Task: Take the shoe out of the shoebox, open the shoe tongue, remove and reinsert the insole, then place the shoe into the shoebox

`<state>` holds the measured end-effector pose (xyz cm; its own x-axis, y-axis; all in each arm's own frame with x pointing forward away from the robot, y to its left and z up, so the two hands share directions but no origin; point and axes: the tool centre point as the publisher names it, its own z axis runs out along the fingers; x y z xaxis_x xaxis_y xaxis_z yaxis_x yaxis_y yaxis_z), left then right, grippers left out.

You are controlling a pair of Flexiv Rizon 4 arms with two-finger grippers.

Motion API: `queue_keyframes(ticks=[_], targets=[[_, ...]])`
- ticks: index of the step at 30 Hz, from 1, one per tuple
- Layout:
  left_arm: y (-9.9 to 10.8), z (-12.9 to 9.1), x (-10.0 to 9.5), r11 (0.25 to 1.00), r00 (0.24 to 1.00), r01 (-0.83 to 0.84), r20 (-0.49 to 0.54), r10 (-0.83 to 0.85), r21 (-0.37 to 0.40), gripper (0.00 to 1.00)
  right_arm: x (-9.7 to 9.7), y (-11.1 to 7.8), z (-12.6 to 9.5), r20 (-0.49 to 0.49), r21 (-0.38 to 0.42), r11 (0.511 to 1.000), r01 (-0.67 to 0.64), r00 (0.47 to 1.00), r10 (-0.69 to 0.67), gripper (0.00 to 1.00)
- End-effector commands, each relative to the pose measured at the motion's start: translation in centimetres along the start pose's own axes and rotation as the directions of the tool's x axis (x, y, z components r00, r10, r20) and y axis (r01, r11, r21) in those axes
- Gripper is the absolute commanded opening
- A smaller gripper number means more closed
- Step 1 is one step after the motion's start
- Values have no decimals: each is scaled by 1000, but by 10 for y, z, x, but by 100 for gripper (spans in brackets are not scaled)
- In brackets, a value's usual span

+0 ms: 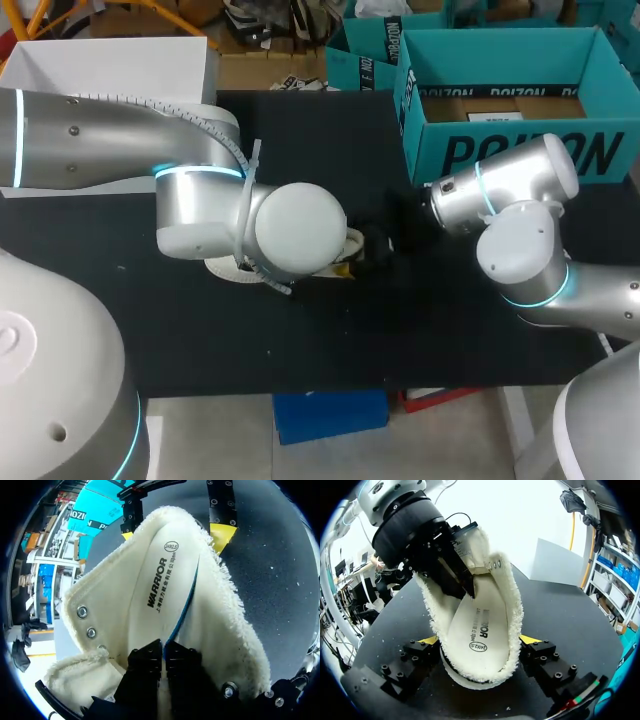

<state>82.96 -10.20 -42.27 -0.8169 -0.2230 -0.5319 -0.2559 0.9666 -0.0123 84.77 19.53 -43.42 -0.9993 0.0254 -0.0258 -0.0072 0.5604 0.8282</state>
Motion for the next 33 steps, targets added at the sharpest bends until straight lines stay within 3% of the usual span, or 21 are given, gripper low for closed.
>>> queue_keyframes(ticks=[1,9,22,33], targets=[[19,68,-8,999,998,2,-65,1,33,0,-1,-5,-1,1,2,1000,-2,1000,2,0],[23,39,-4,995,978,-23,-205,44,102,0,-1,-5,-1,1,2,1000,-2,1000,2,0],[19,-15,-11,980,956,7,-290,52,197,0,-1,-5,-1,1,2,1000,-2,1000,2,0],[12,-34,-16,968,941,29,-335,57,247,0,-1,-5,-1,1,2,1000,-2,1000,2,0]])
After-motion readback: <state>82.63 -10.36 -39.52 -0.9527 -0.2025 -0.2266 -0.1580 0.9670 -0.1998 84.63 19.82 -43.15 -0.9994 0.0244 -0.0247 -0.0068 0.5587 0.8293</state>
